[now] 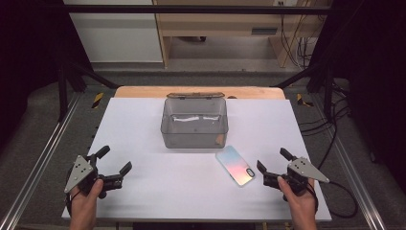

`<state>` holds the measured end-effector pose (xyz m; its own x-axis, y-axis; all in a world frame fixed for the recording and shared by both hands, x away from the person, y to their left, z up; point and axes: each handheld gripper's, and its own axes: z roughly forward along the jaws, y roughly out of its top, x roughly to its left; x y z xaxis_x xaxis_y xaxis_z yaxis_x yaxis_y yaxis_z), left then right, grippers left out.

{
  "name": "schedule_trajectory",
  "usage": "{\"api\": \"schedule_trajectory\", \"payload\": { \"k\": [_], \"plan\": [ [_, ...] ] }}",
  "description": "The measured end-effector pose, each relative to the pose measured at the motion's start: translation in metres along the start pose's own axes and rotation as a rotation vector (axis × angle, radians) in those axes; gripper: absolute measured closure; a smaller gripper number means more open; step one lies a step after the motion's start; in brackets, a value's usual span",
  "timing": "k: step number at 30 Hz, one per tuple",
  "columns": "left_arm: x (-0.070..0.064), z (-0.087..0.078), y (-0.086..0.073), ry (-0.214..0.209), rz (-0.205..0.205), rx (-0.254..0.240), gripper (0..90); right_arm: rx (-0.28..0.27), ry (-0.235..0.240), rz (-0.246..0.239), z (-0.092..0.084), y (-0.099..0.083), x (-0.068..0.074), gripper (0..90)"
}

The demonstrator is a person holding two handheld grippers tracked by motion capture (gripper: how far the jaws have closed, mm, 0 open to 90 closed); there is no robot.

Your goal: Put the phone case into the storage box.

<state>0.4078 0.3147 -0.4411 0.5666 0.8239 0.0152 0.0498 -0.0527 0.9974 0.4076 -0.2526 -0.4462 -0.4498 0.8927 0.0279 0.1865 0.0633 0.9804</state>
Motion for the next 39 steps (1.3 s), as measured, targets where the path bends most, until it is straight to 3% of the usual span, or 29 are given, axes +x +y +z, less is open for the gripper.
{"api": "schedule_trajectory", "payload": {
  "k": [19,30,39],
  "plan": [
    [0.002,-0.001,0.000,0.004,-0.006,-0.001,1.2,0.058,-0.008,0.043,-0.001,0.000,-0.001,3.1],
    [0.001,0.000,0.000,-0.005,-0.004,0.008,1.2,0.097,0.024,0.018,0.004,-0.001,0.007,3.1],
    [0.000,0.001,0.000,-0.006,0.001,0.012,1.2,0.106,0.010,0.022,0.006,0.001,0.012,3.3]
  ]
}}
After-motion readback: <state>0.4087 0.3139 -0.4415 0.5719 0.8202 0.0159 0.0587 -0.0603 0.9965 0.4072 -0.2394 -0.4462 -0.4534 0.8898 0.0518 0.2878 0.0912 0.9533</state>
